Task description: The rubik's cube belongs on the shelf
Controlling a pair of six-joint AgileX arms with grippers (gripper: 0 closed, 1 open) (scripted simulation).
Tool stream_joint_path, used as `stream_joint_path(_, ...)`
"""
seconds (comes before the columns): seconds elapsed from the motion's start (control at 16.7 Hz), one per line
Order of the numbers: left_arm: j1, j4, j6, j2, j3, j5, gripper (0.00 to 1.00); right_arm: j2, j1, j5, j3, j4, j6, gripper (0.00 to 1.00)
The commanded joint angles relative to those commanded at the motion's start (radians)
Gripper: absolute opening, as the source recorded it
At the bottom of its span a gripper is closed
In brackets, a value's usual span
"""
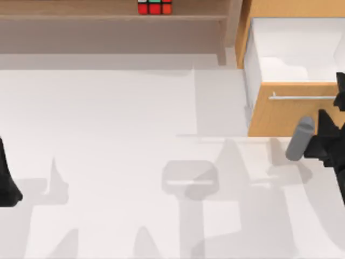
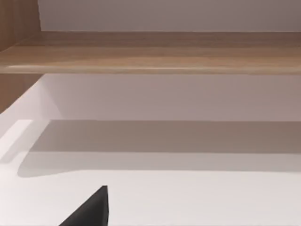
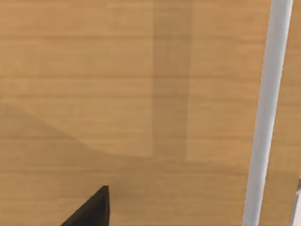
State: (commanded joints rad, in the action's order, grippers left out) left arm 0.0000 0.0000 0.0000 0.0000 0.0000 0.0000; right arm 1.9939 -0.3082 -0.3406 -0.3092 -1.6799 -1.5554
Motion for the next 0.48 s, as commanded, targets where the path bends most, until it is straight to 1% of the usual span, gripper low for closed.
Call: stream_joint_path(0.48, 0.0, 0.0, 0.0, 0.0, 0.0, 0.0, 1.0, 0.0, 0.0, 0.0, 0.0, 0.0, 0.0, 0.32)
